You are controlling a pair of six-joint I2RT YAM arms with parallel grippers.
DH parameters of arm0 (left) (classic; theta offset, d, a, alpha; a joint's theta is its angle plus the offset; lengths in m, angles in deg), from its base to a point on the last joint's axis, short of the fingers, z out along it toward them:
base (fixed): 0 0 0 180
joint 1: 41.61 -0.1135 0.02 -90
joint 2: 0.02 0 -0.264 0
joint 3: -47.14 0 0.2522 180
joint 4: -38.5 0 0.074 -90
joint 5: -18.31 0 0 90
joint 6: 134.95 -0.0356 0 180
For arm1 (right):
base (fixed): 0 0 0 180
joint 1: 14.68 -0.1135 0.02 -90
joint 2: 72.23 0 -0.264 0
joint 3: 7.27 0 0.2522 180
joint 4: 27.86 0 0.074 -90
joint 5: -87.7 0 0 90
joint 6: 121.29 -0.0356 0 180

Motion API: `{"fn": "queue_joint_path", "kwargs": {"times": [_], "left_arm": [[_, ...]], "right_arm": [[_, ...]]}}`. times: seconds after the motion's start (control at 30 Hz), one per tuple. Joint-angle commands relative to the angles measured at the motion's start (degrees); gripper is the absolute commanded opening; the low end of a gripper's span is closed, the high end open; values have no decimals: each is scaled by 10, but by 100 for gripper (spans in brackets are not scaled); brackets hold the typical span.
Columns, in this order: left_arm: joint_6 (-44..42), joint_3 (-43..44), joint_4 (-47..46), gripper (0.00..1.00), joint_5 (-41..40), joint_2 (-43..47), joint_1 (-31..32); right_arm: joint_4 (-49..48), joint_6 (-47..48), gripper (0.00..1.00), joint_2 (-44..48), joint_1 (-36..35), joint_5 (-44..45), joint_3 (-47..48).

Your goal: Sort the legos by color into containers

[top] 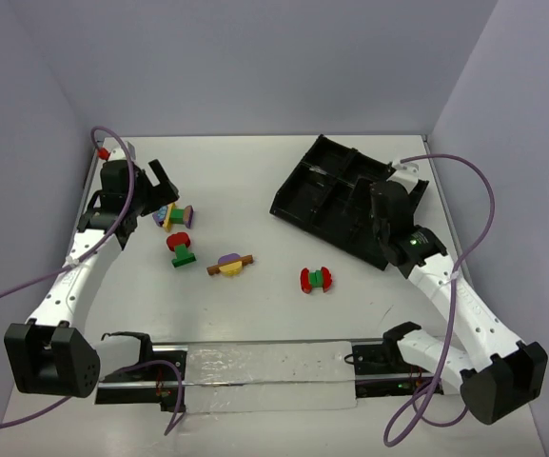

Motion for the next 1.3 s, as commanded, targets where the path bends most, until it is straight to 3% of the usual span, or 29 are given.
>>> {"fn": "queue_joint_path", "kwargs": {"times": [0.0,0.3,0.47,0.53,0.67,0.73,1.03,1.27], "left_arm": [[3,18,-28,99,15,-7,3],[9,19,-26,99,25,-7,7],[15,21,-21,99,24,-12,15],[16,20,-22,99,22,-11,18],[19,19,-24,99,24,-15,23],[16,27,-17,99,23,-22,26],[19,30,-14,99,25,-35,35],[16,37,-4,99,20,-40,42]], "right_arm": [[-37,14,100,27,-4,-8,-9],[-9,16,100,16,-14,-75,-18],[24,-12,98,-15,-91,-62,-27],[25,-24,93,-35,-119,-58,-34],[19,-60,70,-77,-147,-62,-49],[21,-72,64,-97,-156,-64,-54],[43,-103,58,-146,-190,-55,-63],[64,-119,45,-180,-226,-14,-53]]}}
